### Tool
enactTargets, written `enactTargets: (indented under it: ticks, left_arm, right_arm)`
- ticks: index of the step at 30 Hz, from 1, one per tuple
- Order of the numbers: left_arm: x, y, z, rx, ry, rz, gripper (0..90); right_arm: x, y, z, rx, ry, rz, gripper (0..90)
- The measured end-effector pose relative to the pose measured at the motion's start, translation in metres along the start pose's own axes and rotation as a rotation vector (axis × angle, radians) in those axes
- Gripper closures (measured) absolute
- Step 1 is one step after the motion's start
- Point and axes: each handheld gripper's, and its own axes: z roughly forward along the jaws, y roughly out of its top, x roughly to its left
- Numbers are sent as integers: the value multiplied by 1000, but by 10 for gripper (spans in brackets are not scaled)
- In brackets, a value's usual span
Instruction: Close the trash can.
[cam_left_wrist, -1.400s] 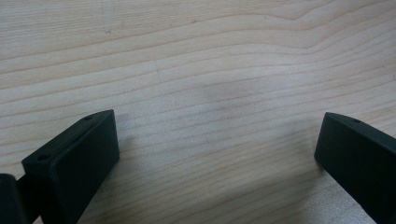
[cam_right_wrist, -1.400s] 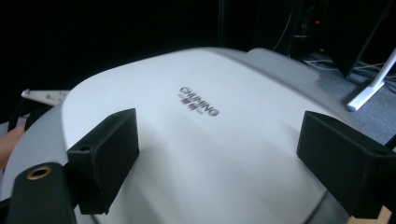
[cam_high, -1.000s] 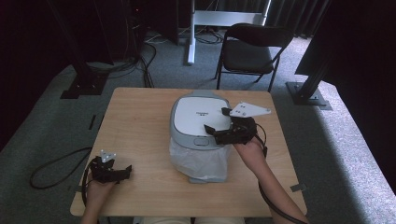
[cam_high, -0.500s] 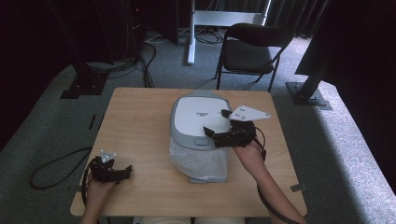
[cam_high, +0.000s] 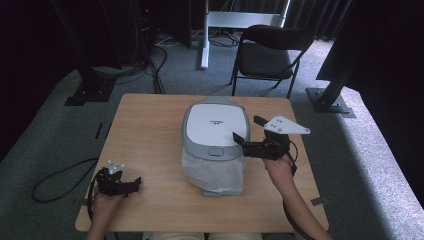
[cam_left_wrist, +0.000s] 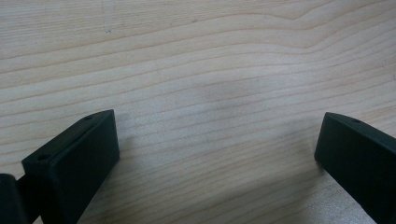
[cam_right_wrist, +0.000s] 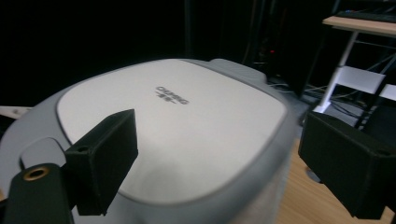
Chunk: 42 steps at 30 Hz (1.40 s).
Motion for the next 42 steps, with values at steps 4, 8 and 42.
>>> enactTargets:
  ticks: [4,8,42]
  left_arm:
    - [0,0,0,0,0,0,0]
    - [0,0,0,0,0,0,0]
    - [0,0,0,0,-2,-2,0]
  right_arm:
    - [-7,-4,-9,-1,-27,8,112]
    - [-13,-11,-15,5,-50,26,112]
    - [-38,-105,-38,113,-136,136,112]
